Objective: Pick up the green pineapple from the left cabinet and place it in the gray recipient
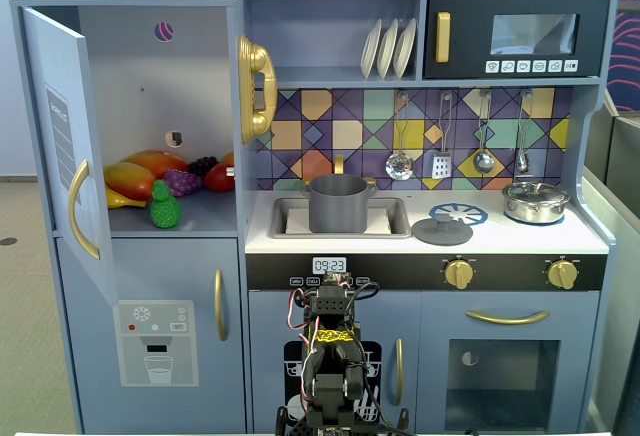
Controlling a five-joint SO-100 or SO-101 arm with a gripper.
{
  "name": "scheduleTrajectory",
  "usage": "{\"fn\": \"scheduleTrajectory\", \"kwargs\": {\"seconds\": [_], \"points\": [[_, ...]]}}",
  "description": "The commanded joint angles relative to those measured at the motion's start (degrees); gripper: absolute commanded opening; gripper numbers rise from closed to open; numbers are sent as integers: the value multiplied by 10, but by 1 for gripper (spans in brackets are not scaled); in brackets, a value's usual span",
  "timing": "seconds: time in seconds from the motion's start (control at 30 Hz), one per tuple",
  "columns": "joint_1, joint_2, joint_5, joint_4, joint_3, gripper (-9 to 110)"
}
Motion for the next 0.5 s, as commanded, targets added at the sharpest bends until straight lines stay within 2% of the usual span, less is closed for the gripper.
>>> {"fn": "scheduleTrajectory", "kwargs": {"seconds": [0.0, 0.07, 0.13, 0.47], "points": [[15, -4, 16, 98, -1, 8], [20, -4, 16, 98, -1, 7], [22, -4, 17, 98, -1, 0], [11, -4, -11, 95, -1, 0]]}}
